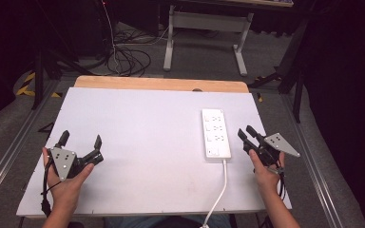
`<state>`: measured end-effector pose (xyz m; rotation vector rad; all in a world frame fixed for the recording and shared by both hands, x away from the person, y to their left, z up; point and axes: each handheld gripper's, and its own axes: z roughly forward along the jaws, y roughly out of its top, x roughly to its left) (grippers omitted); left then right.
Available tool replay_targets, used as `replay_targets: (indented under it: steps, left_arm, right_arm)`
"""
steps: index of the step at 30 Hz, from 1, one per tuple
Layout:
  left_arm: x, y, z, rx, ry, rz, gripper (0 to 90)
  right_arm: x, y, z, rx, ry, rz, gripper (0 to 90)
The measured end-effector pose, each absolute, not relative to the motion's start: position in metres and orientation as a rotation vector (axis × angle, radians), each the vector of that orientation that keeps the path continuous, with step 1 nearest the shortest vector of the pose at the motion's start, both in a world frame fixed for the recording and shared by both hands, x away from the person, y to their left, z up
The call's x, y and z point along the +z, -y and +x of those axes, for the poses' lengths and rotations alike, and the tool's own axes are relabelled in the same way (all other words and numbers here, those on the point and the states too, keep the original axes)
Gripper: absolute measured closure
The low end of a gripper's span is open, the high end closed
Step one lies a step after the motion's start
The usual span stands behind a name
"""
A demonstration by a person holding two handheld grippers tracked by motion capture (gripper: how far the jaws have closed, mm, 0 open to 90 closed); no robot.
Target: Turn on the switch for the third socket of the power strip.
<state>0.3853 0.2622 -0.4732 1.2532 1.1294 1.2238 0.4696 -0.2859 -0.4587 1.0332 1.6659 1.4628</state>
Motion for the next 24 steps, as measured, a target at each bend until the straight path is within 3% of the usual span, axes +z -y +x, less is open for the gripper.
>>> replay_targets:
  steps: [5, 18, 24]
  left_arm:
    - [-0.473, -0.262, 0.386, 1.227, -1.130, 1.255, 5.6]
    - [-0.473, -0.262, 0.386, 1.221, -1.127, 1.257, 5.7]
    - [-0.474, -0.262, 0.386, 1.221, -1.128, 1.258, 5.7]
  right_arm:
    - [-0.458, 0.290, 0.469, 1.567, -1.662, 1.063, 64.0]
    - [-0.450, 0.295, 0.470, 1.487, -1.715, 1.104, 89.4]
    - [-0.448, 0.296, 0.471, 1.466, -1.754, 1.105, 90.0]
